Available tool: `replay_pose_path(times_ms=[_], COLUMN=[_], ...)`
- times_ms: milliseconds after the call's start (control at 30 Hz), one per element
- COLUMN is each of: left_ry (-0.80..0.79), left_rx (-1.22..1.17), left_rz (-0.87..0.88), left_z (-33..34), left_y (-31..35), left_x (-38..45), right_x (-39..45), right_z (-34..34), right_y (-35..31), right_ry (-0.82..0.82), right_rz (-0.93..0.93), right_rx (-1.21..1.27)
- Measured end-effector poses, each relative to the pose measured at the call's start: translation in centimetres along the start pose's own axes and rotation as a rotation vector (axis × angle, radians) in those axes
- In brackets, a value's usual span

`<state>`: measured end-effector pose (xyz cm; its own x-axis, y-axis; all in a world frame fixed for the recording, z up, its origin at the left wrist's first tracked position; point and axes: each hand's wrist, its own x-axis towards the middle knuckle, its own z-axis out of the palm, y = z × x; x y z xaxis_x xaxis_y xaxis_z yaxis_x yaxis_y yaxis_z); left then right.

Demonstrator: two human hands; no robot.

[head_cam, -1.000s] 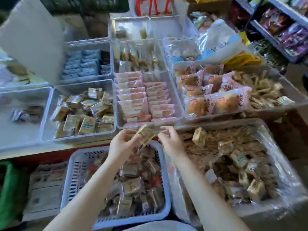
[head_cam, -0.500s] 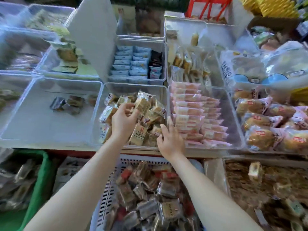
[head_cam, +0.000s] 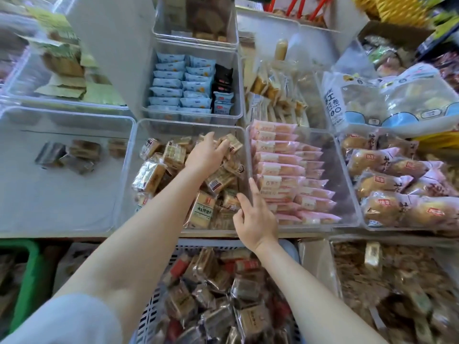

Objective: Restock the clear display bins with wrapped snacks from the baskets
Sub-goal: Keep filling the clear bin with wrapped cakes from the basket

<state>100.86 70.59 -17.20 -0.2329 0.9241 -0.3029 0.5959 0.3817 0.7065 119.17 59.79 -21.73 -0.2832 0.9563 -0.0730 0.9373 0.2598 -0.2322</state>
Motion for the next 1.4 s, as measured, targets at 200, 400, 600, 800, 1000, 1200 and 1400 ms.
replay_pose_path(times_ms=[200,400,600,800,1000,1200,1400], left_ry=[0.137,0.010,-0.251,-0.326,-0.271,-0.218,-0.233], left_rx=[-0.049,0.030,0.212,0.409,0.453,0.382,0.309], left_rz=[0.144,0.171,0.264,0.319,0.255,0.264,0.267], left_z=[0.2,5.5,16.4,26.2,30.4,30.8,28.7], left_y=[-0.5,0.0,4.8,10.4,13.2,14.1,12.9], left_x=[-8.8,-18.9,-23.5,-26.6,-28.6,-29.3,-30.2], right_x=[-0.2,-5.8,-15.2,-19.7,-17.1,-15.4,-15.2], right_z=[-1.3,-4.2,-5.0,-5.5,-5.4,-5.5,-6.5], right_y=[-0.4,3.3,17.6,30.9,32.3,31.5,30.6], right_ry=[-0.091,0.150,0.290,0.042,-0.042,-0.027,-0.042], right_rz=[0.019,0.042,0.348,0.730,0.717,0.852,0.943], right_rx=[0.106,0.334,0.319,0.377,0.587,0.628,0.749])
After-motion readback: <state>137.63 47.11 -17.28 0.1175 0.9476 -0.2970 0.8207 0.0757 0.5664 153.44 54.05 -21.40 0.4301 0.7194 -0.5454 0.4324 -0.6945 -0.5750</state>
